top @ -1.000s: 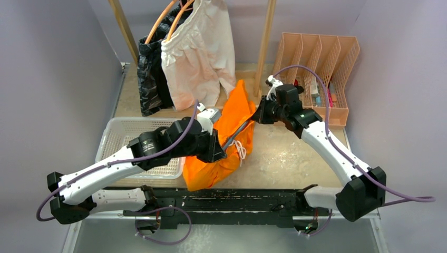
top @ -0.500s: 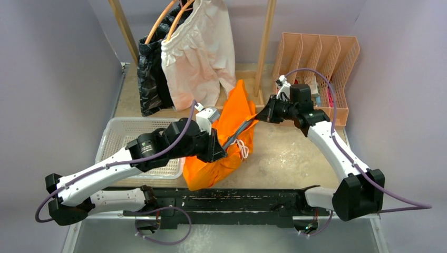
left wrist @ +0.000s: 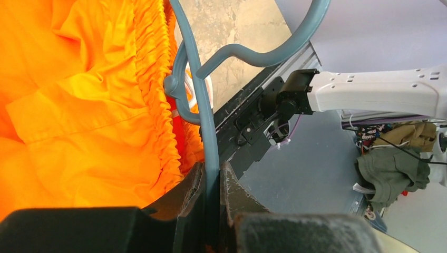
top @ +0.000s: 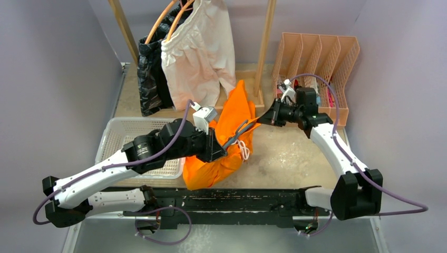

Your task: Remove the shorts from the hanger

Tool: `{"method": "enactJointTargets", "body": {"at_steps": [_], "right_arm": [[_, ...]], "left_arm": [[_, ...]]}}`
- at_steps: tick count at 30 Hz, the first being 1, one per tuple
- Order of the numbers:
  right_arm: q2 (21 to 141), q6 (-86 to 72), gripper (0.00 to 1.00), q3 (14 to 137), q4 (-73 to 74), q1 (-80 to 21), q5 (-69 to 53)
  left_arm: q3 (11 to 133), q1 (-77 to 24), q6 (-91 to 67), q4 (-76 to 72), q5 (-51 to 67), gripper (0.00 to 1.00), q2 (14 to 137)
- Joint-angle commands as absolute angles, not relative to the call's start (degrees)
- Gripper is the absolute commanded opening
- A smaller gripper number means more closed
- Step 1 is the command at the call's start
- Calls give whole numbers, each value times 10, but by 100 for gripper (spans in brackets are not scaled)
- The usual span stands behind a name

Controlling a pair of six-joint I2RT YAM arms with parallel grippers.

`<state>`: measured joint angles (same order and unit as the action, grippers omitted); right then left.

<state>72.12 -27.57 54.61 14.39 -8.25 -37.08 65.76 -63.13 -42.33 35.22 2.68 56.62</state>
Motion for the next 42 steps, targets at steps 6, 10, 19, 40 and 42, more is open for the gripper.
{"method": "enactJointTargets", "body": {"at_steps": [6, 10, 19, 40, 42], "right_arm": [[664, -182, 3, 504, 86, -33, -317], [593, -172, 22, 499, 52, -33, -367], [495, -139, 70, 506, 95, -33, -341], [463, -456, 81, 506, -63, -86, -582], [468, -503, 81, 488, -118, -120, -571]], "left_arm": [[673, -646, -426, 300, 57, 0, 534], [667, -646, -427, 290, 48, 0, 575], [655, -646, -446, 264, -28, 0, 592], [679, -646, -474, 243, -98, 0, 664], [678, -646, -474, 238, -98, 0, 665]]}}
